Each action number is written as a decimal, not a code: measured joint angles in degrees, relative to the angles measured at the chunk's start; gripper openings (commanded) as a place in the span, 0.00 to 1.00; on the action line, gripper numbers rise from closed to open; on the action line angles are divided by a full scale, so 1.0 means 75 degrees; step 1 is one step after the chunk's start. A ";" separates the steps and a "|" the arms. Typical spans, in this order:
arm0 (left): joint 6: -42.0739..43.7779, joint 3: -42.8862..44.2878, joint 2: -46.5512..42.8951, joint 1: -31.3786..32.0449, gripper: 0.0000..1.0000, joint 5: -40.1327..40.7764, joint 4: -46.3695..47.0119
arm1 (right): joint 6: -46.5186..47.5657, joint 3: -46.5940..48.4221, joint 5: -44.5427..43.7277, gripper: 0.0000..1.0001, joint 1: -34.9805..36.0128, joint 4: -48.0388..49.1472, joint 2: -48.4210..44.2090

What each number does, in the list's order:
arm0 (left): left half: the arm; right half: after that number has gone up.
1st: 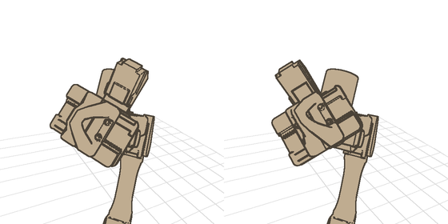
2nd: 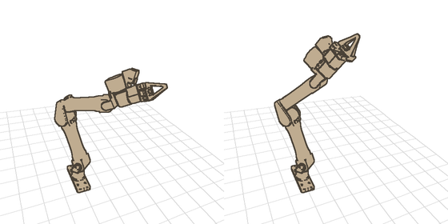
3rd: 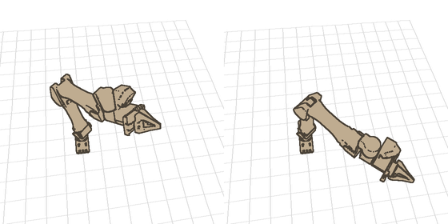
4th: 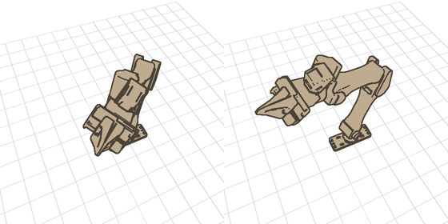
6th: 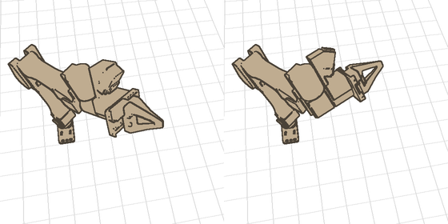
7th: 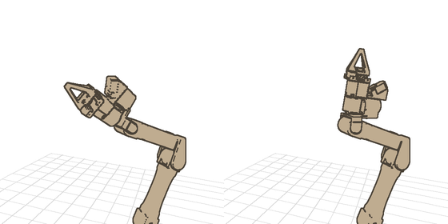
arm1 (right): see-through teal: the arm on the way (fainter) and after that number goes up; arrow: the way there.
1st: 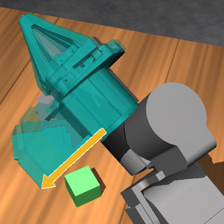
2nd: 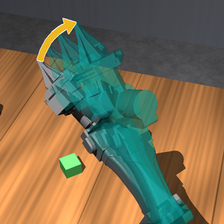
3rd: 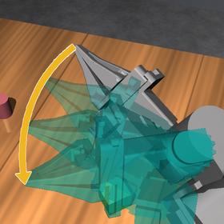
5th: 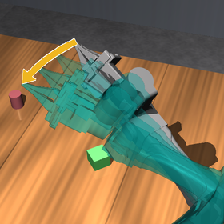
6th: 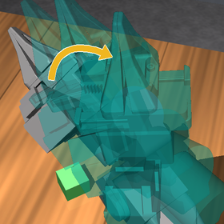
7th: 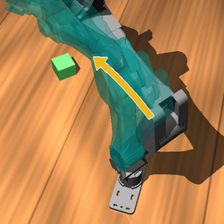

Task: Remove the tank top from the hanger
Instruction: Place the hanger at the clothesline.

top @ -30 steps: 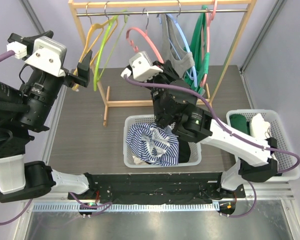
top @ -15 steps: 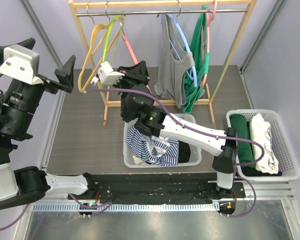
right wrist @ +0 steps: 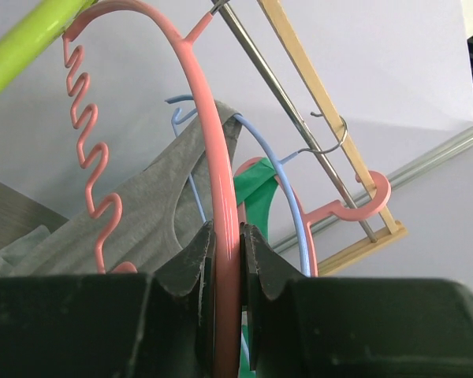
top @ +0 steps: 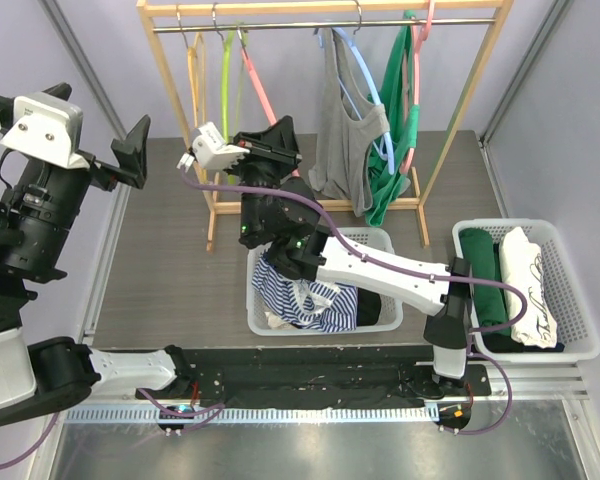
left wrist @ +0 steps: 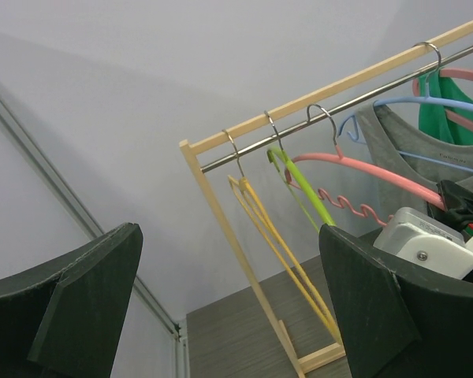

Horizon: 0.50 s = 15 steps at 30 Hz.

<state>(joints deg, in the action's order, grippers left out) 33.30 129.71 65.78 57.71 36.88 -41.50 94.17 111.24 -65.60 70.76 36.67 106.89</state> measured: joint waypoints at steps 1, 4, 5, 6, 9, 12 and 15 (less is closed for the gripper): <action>-0.0015 0.0003 0.0000 -0.0020 1.00 -0.0012 -0.0003 | 0.0047 0.0000 0.0015 0.01 0.0012 0.0047 0.0000; -0.0038 0.0017 0.0012 -0.0067 1.00 -0.0044 -0.0023 | 0.0111 0.0003 0.0082 0.01 0.0035 0.0087 0.0000; -0.0044 0.0020 0.0015 -0.0079 1.00 -0.0064 -0.0035 | 0.0119 0.0023 0.0108 0.01 0.0038 0.0082 0.0000; -0.0047 0.0020 0.0015 -0.0108 0.99 -0.0073 -0.0052 | 0.0119 0.0061 0.0134 0.01 0.0035 0.0064 0.0000; -0.0076 0.0020 0.0015 -0.0137 1.00 -0.0099 -0.0073 | 0.0041 0.0321 0.0198 0.01 -0.0035 -0.0064 0.0009; -0.0181 0.0032 0.0015 -0.0189 1.00 -0.0134 -0.0111 | -0.0216 0.0758 0.0280 0.01 -0.0207 -0.0306 0.0017; -0.0213 0.0052 0.0015 -0.0230 1.00 -0.0154 -0.0140 | -0.0557 0.1102 0.0271 0.01 -0.0428 -0.0787 0.0023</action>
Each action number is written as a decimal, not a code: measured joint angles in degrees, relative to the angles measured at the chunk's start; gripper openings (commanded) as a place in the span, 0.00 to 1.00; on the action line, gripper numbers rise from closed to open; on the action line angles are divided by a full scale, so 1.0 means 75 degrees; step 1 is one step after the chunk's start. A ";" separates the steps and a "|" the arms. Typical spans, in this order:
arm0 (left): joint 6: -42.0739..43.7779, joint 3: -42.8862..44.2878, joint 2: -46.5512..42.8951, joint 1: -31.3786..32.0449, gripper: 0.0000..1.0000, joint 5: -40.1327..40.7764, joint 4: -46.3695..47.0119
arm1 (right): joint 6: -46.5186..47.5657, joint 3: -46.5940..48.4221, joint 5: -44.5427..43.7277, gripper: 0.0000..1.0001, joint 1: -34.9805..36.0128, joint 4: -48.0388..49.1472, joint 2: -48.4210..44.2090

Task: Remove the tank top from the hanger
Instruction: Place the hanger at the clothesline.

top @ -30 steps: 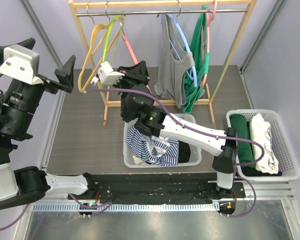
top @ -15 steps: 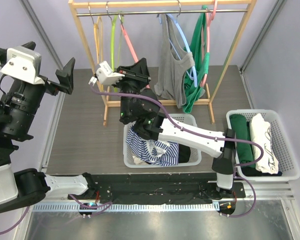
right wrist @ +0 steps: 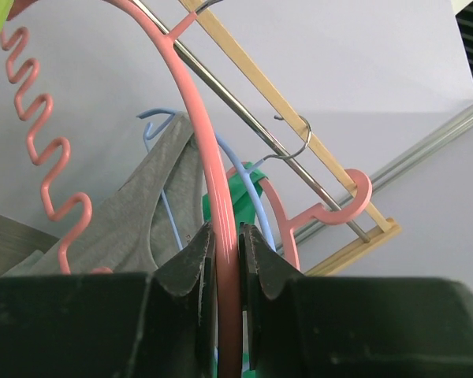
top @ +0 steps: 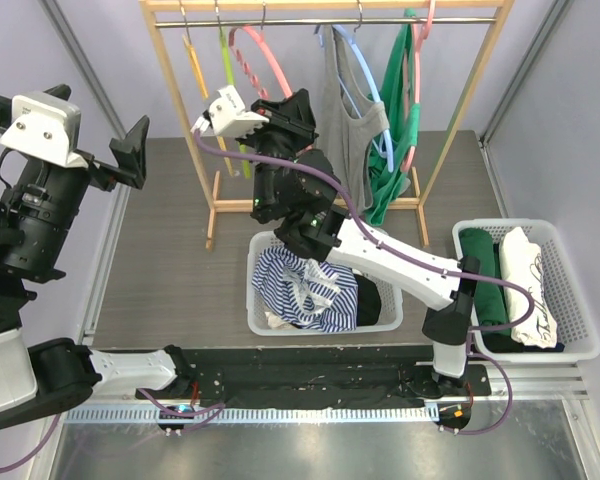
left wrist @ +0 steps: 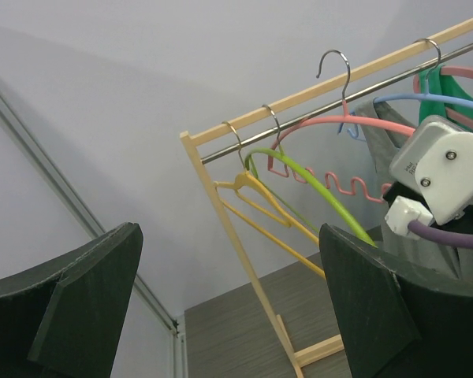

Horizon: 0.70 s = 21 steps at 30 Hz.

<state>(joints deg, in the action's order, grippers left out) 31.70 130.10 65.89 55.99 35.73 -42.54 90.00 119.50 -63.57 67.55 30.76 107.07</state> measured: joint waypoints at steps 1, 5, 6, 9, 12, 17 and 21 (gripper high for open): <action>-0.0003 0.0020 0.0003 -0.0012 1.00 -0.0003 -0.0023 | -0.0090 0.0067 0.0009 0.01 -0.0058 -0.0117 0.0020; -0.0041 0.0134 0.0023 -0.0035 1.00 -0.0055 -0.0085 | -0.0484 0.0236 0.0111 0.01 -0.0221 -0.0498 0.0175; -0.0052 0.0146 0.0023 -0.0038 1.00 -0.0064 -0.0087 | -0.0571 0.0274 0.0134 0.01 -0.0248 -0.0571 0.0227; -0.0131 0.0178 0.0023 -0.0058 1.00 -0.0117 -0.0117 | -0.0880 0.0379 0.0207 0.01 -0.0379 -0.0863 0.0391; -0.0178 0.0181 0.0020 -0.0082 1.00 -0.0149 -0.0146 | -0.1198 0.0449 0.0321 0.01 -0.0519 -0.1110 0.0542; -0.0201 0.0181 0.0003 -0.0085 1.00 -0.0184 -0.0219 | -0.1542 0.0632 0.0510 0.01 -0.0624 -0.1370 0.0615; -0.0210 0.0181 -0.0032 -0.0134 1.00 -0.0198 -0.0268 | -0.1684 0.0740 0.0522 0.01 -0.0629 -0.1568 0.0644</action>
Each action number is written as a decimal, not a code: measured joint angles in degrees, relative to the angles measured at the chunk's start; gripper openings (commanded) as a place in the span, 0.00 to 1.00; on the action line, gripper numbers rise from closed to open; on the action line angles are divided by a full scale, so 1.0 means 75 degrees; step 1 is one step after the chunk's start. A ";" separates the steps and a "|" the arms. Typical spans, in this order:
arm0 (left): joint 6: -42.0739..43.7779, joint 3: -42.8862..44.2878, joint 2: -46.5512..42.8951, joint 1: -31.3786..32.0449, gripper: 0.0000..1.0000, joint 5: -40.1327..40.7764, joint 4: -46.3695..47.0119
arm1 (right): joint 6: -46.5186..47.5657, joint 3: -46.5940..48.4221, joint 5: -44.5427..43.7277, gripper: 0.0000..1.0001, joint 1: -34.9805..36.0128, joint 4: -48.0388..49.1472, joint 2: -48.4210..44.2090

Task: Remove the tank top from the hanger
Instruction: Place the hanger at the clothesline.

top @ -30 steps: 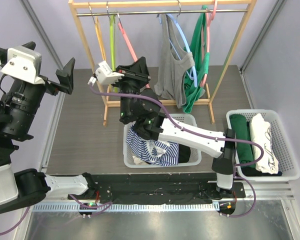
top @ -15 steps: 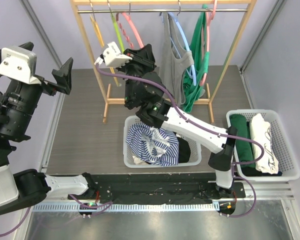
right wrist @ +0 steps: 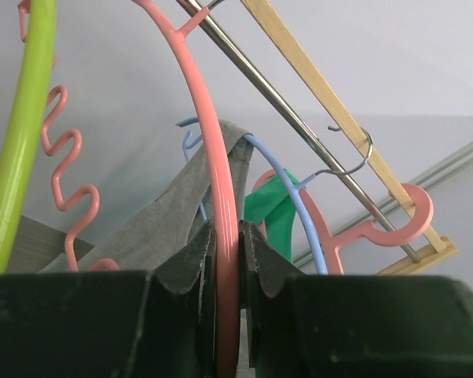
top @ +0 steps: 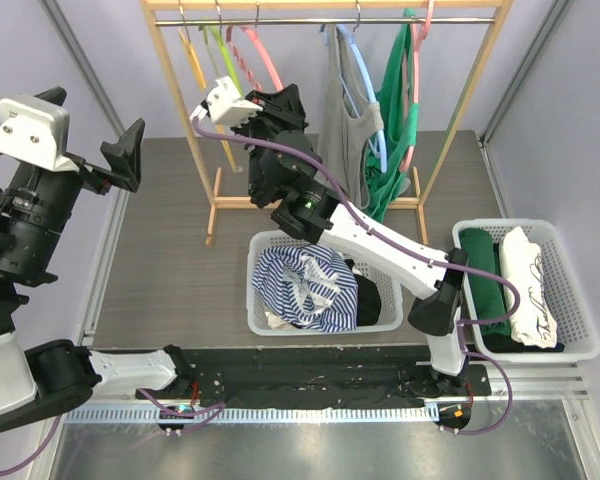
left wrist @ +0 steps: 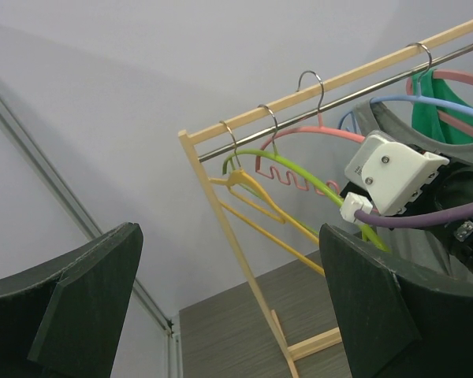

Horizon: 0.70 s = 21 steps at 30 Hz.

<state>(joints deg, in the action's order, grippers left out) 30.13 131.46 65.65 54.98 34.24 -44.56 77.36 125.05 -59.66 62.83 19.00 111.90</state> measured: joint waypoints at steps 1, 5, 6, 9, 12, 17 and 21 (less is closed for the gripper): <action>-0.0012 0.0000 -0.0009 -0.0006 1.00 -0.0006 -0.0009 | -0.0041 0.0055 0.0003 0.01 -0.0003 -0.0093 0.0020; -0.0085 0.0009 -0.0032 -0.0064 1.00 -0.0055 -0.0032 | -0.0221 0.0204 0.0064 0.01 -0.0055 -0.0309 0.0152; -0.0114 0.0009 -0.0038 -0.0087 1.00 -0.0070 -0.0044 | -0.0277 0.0227 0.0067 0.01 -0.0082 -0.0391 0.0184; -0.0169 0.0009 -0.0052 -0.0117 1.00 -0.0122 -0.0055 | -0.0405 0.0245 0.0114 0.01 -0.0117 -0.0592 0.0315; -0.0195 0.0009 -0.0070 -0.0134 1.00 -0.0152 -0.0082 | -0.0525 0.0256 0.0189 0.01 -0.0163 -0.0597 0.0437; -0.0248 0.0009 -0.0073 -0.0149 1.00 -0.0189 -0.0157 | -0.0621 0.0280 0.0230 0.01 -0.0160 -0.0603 0.0449; -0.0341 0.0055 -0.0052 -0.0154 1.00 -0.0210 -0.0219 | -0.0612 0.0286 0.0233 0.01 -0.0087 -0.0577 0.0452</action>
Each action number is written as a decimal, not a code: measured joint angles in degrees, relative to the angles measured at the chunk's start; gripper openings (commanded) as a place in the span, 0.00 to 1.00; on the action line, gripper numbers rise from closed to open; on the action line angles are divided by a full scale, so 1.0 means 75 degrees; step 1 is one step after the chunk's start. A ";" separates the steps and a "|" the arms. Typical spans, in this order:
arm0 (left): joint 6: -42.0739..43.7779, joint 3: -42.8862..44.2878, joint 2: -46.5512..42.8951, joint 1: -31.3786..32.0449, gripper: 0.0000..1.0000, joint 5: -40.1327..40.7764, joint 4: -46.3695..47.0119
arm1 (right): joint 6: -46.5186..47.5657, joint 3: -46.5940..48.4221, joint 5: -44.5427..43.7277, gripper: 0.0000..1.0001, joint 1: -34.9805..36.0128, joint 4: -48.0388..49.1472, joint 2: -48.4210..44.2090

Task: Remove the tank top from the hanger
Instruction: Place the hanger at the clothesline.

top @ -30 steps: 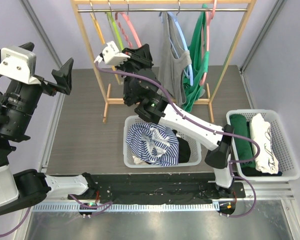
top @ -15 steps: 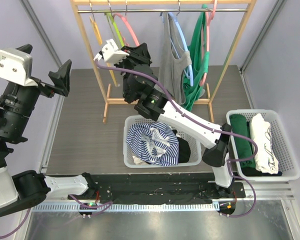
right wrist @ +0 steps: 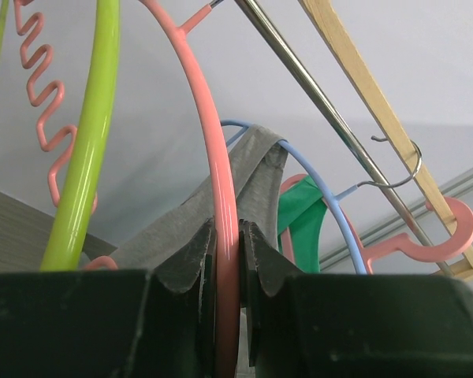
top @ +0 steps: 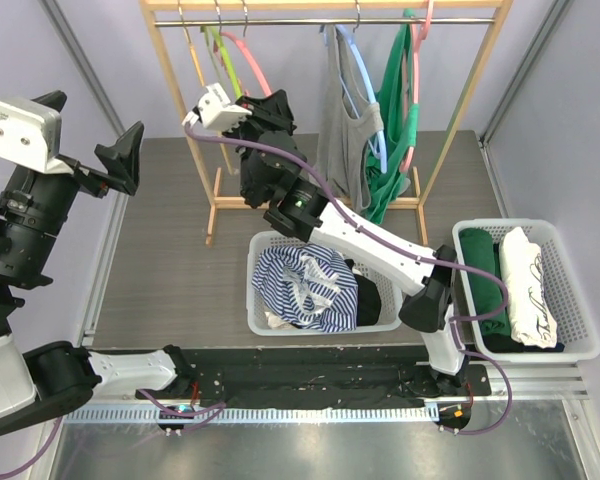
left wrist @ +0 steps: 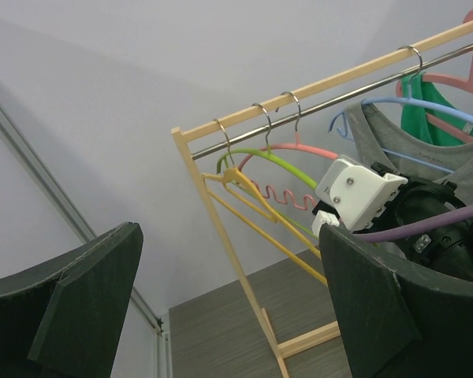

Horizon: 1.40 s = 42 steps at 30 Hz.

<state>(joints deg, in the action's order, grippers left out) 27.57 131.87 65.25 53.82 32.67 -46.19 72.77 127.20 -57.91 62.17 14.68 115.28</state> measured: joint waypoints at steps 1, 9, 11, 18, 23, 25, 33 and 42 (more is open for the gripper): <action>-0.0023 0.0017 0.0006 -0.0009 1.00 -0.0017 0.0000 | 0.0032 0.0000 -0.0006 0.01 0.0017 0.0032 0.0009; -0.0082 0.0058 0.0015 -0.0105 1.00 -0.0085 -0.0017 | 0.0344 0.0073 -0.0026 0.01 0.0166 0.0484 0.0189; -0.0093 0.0058 0.0012 -0.0140 1.00 -0.0111 -0.0050 | 0.0399 0.0114 -0.0023 0.01 0.0192 0.0548 0.0239; -0.0216 0.0058 0.0012 -0.0187 1.00 -0.0137 -0.0108 | 0.0242 0.0154 -0.0029 0.37 0.0204 0.0513 0.0280; -0.0236 0.0052 0.0012 -0.0195 1.00 -0.0169 -0.0134 | -0.0644 0.0166 -0.0219 0.59 0.0274 -0.0423 0.0166; -0.0262 0.0020 0.0003 -0.0195 1.00 -0.0169 -0.0125 | -0.1343 0.0082 -0.0294 0.63 0.0367 -0.1204 -0.0067; -0.0425 -0.0691 -0.0140 -0.0195 1.00 -0.0178 -0.0047 | -0.3850 -0.0259 -0.0274 0.72 0.0903 -0.3920 -0.1906; -0.0825 -0.1661 -0.0017 -0.0198 1.00 -0.0428 -0.0306 | -0.5837 -0.0274 0.0172 0.76 0.0519 -0.4707 -0.4395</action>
<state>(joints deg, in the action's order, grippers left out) 21.39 119.42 65.12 52.34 29.45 -48.49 28.99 125.14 -56.62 66.06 -20.62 82.32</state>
